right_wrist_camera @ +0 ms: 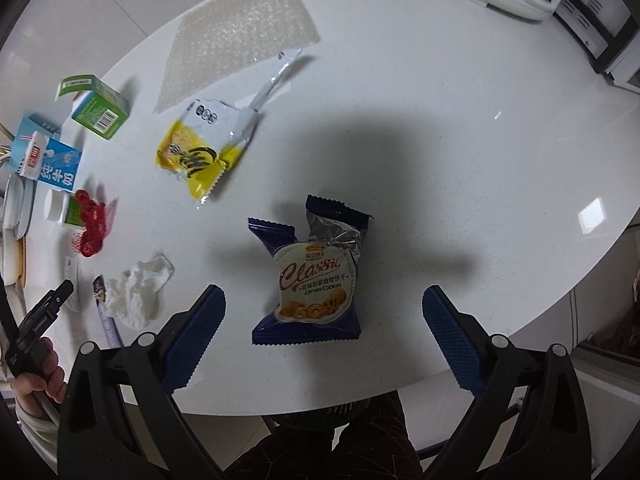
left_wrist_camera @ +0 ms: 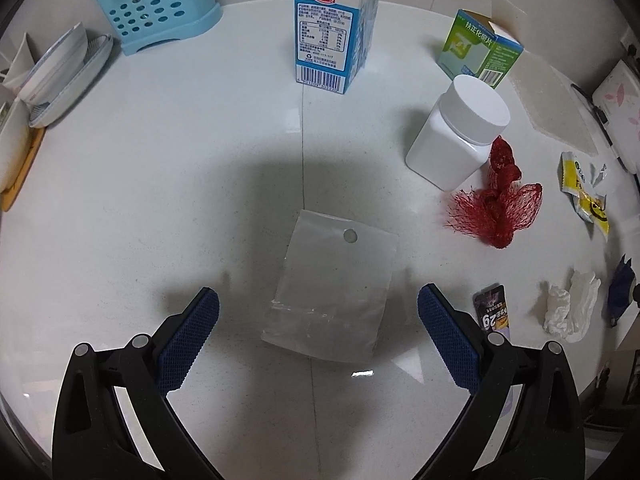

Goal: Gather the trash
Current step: 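Grasp the clear plastic bag with the left tool while the right tool grasps the navy cookie wrapper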

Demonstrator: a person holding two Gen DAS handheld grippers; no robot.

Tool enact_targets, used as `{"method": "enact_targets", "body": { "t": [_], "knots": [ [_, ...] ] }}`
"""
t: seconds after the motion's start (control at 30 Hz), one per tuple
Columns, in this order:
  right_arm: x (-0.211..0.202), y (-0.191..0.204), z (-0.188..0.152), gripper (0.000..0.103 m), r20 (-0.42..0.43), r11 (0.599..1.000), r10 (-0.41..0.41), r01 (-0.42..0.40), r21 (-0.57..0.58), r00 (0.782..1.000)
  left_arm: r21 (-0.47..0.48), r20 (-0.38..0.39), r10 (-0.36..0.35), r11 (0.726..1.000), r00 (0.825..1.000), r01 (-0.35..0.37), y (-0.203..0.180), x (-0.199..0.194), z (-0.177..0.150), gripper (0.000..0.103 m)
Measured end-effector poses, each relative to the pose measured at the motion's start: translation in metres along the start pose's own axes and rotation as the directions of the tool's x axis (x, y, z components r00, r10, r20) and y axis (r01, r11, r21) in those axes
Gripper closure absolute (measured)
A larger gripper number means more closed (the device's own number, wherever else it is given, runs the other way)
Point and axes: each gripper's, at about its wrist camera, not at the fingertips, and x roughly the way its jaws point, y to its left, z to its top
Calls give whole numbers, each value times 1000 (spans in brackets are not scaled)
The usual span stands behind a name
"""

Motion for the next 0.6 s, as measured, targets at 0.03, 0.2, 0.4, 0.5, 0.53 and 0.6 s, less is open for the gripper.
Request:
{"method": "enact_targets", "body": {
  "t": [0.03,0.2,0.4,0.5,0.53,0.6],
  "knots": [
    [4,1,0,9,-8,1000,-6,6,0,1000,-2,-4,-2,1000,1000,2,2,2,1,6],
    [18,6,-1,12,-33,1000,-13,13,-2,999,3,-16,2,1000,1000,-2,1,8,5,8],
    [24,12,-1,19,-49,1000,-3,3,-7,999,13,-30,30,999,999,-30,2,12,7,20],
    [27,11,0,23,-59,1000,2,-2,2,998,18,-35,33,999,999,-32,-1,8,8,31],
    [29,10,2,26,-63,1000,9,-9,3,998,21,-44,32,999,999,-32,-2,7,8,34],
    [32,9,4,34,-70,1000,22,-22,3,997,15,-51,34,999,998,-34,-4,5,8,43]
  ]
}}
